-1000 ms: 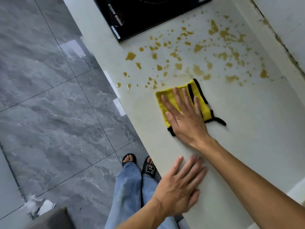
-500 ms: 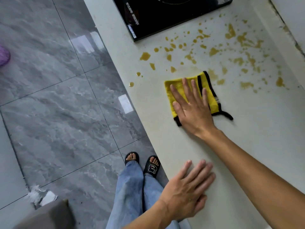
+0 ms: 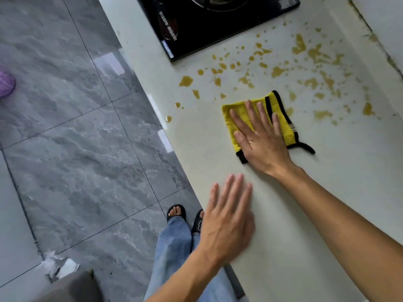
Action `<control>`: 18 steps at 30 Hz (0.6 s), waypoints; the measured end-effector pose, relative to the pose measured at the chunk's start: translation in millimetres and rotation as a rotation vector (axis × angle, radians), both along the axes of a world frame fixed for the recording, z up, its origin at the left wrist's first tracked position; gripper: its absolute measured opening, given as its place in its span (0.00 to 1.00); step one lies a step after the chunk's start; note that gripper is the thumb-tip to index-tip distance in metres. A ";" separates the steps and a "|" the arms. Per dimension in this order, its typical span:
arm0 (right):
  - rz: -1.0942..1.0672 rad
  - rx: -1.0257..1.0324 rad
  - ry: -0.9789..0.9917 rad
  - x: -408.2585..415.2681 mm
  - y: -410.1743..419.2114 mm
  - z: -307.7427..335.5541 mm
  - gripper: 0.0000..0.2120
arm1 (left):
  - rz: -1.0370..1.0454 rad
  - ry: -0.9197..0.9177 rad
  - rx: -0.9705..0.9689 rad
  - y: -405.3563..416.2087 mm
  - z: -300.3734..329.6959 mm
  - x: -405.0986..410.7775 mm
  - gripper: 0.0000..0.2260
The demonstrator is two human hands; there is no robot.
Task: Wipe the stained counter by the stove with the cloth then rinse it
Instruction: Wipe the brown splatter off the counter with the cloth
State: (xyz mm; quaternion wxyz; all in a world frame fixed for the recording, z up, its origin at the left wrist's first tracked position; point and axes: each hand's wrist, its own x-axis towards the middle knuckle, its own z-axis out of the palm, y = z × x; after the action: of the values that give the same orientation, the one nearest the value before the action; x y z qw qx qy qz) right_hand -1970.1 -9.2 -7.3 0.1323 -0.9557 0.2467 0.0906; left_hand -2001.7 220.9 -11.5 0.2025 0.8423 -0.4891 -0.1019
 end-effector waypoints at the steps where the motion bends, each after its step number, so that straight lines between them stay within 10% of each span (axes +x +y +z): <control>1: -0.013 -0.005 0.010 -9.9 0.5 1.6 0.27 | 0.070 -0.008 0.031 -5.7 0.1 13.7 0.30; 18: 0.223 0.001 0.030 58.3 20.2 -2.6 0.28 | 0.221 -0.065 0.019 -16.9 -21.4 20.7 0.35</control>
State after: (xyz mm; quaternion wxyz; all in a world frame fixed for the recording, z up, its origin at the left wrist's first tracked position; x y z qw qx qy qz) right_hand -1911.8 10.9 -9.9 0.1181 -0.9757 0.1408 0.1191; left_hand -1981.0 204.0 -32.9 0.1884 0.8958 -0.3985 -0.0562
